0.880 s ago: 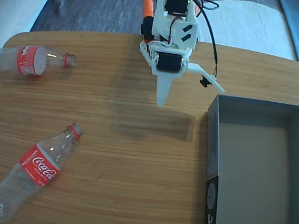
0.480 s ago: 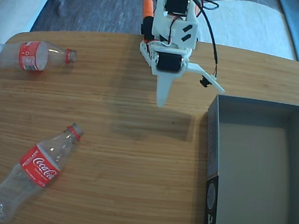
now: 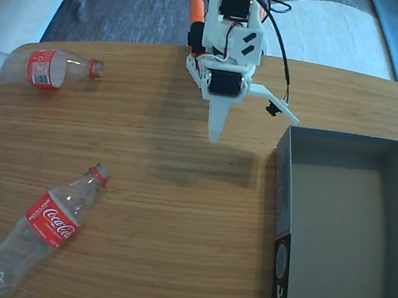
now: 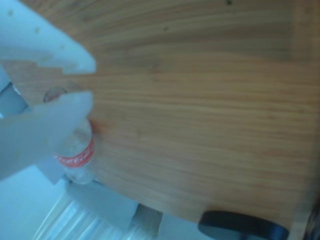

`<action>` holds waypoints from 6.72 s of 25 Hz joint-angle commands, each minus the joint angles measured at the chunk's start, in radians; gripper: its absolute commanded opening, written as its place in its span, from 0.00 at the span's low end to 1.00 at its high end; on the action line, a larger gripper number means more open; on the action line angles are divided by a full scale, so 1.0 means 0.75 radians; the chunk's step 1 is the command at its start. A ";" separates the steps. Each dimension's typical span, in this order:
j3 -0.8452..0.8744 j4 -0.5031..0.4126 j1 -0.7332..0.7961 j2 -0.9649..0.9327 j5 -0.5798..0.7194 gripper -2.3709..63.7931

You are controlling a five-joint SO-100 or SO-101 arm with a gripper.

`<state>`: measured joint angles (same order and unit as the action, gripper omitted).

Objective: Grasp the bottles and put them in the box.

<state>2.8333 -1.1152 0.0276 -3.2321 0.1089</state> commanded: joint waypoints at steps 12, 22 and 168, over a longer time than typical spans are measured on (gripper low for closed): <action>-0.008 0.008 0.006 -0.014 -0.002 0.03; -0.008 0.010 0.008 -0.014 -0.004 0.03; -2.338 -0.053 -0.924 3.058 2.107 0.03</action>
<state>1.1213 -1.1490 -0.6750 -0.9081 1.6904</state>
